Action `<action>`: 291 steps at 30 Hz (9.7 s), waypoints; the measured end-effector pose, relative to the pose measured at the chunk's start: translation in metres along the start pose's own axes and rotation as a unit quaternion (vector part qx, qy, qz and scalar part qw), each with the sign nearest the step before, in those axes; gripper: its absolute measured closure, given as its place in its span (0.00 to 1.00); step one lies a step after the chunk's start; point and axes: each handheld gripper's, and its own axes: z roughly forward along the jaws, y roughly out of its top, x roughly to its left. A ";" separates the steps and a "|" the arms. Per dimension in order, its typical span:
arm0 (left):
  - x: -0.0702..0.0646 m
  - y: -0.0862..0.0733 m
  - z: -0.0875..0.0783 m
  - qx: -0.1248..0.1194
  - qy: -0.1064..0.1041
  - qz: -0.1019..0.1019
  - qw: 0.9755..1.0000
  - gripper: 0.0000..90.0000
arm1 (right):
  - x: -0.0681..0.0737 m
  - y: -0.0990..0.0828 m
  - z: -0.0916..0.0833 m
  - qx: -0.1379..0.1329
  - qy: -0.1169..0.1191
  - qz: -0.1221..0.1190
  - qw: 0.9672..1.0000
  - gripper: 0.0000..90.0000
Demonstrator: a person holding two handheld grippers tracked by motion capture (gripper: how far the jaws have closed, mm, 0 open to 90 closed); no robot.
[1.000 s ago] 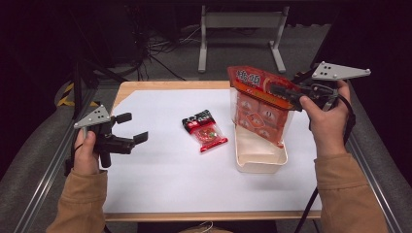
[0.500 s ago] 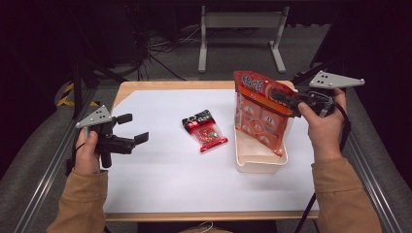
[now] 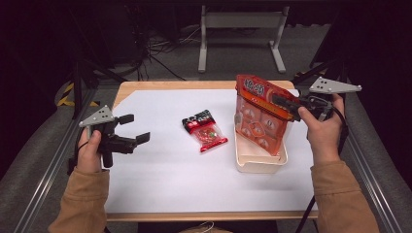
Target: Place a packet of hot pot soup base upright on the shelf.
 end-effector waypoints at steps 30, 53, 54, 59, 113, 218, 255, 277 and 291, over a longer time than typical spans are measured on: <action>0.005 -0.004 0.012 0.014 0.003 -0.013 1.000 0.03 | -0.007 -0.030 0.005 0.039 0.004 0.026 0.999 0.99; 0.006 -0.005 0.033 0.035 0.011 -0.031 0.999 0.07 | -0.005 -0.048 -0.005 0.032 0.004 0.049 0.998 0.99; 0.006 -0.005 0.035 0.039 0.010 -0.028 0.999 0.07 | -0.005 -0.048 -0.005 0.032 0.003 0.047 0.998 0.99; 0.005 -0.005 0.041 0.039 0.010 -0.029 0.999 0.09 | -0.004 -0.047 -0.006 0.032 -0.003 0.047 0.998 0.94; 0.026 -0.003 0.118 0.027 0.017 -0.063 0.998 0.17 | -0.011 -0.116 -0.066 0.046 -0.125 0.064 0.989 0.47; 0.035 -0.010 0.203 0.127 0.011 -0.051 0.991 0.99 | -0.026 -0.142 -0.056 0.081 -0.121 0.084 0.986 0.48; -0.045 0.050 0.134 0.060 -0.088 0.058 0.993 1.00 | -0.030 -0.146 -0.056 0.085 -0.114 0.089 0.986 0.49; -0.077 0.085 0.093 0.029 -0.159 0.128 0.979 1.00 | -0.033 -0.151 -0.056 0.092 -0.115 0.101 0.984 0.49; -0.100 0.098 0.103 0.016 -0.191 0.157 0.969 1.00 | -0.034 -0.151 -0.055 0.093 -0.115 0.101 0.984 0.49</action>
